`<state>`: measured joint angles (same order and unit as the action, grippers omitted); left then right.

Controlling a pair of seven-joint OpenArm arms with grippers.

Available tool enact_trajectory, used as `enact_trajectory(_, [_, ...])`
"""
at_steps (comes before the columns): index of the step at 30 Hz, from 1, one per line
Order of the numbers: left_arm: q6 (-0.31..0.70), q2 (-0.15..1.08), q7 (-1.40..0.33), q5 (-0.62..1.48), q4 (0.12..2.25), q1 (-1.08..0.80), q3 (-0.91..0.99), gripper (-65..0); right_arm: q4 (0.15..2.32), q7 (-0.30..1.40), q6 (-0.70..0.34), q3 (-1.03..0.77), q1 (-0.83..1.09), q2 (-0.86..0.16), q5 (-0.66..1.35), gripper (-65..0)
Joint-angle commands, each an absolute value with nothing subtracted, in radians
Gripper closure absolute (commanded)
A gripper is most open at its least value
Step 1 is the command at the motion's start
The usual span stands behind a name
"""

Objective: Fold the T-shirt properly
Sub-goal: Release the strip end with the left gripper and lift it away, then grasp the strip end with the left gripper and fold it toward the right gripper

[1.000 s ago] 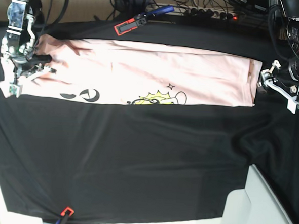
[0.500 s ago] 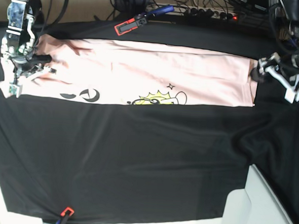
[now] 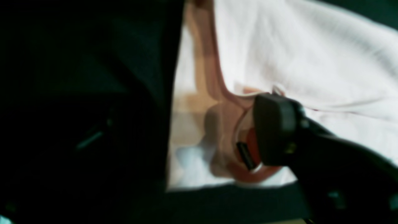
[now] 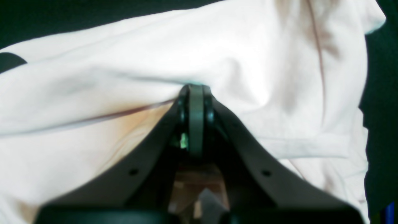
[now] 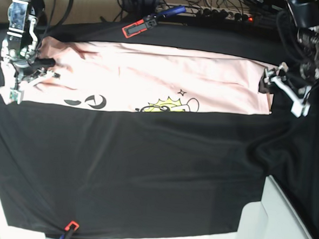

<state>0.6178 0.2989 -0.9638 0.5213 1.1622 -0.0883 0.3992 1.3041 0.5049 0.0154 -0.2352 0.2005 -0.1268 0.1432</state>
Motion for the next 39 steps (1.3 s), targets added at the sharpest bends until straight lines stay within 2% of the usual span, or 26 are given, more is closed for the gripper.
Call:
enact_trajectory(1, [0.627, 0.282, -0.978, 0.533, 1.167, -0.087, 0.386, -43.3, 1.303, 0.538, 0.025, -0.237, 0.203, -0.133, 0.137, 0.0])
enact_trajectory(4, [0.627, 0.271, -0.983, 0.536, 1.178, -0.088, 0.377, -24.9, 1.303, 0.538, 0.025, -0.237, 0.202, -0.133, 0.137, 0.0])
enact_trajectory(6, [0.627, 0.269, -0.984, 0.536, 1.178, -0.088, 0.377, -15.6, 1.303, 0.538, 0.025, -0.237, 0.202, -0.134, 0.137, 0.0])
enact_trajectory(10, [0.627, 0.274, -0.986, 0.536, 1.193, -0.088, 0.383, -11.8, 1.303, 0.538, 0.025, -0.237, 0.202, -0.134, 0.137, 0.0])
enact_trajectory(16, [0.625, 0.274, -0.987, 0.53, 1.333, -0.15, 0.43, -0.2, 1.303, 0.538, 0.025, -0.237, 0.2, -0.134, 0.136, 0.0])
enact_trajectory(27, [0.437, 0.252, -1.144, 0.532, 1.613, -0.151, 0.449, 0.0, 1.303, 0.538, 0.025, -0.237, 0.2, -0.133, 0.136, 0.0])
enact_trajectory(30, [0.427, 0.206, -1.21, 0.53, 1.685, -0.142, 0.438, 0.0, 1.303, 0.538, 0.025, -0.237, 0.2, -0.134, 0.136, 0.0])
enact_trajectory(35, [0.424, 0.14, -1.291, 0.53, 1.768, -0.128, 0.317, 0.0, 1.303, 0.538, 0.025, -0.237, 0.2, -0.131, 0.136, 0.0])
enact_trajectory(39, [0.424, 0.07, -1.305, 0.53, 1.79, -0.128, 0.274, 0.0, 1.303, 0.538, 0.025, -0.237, 0.2, -0.133, 0.136, 0.0])
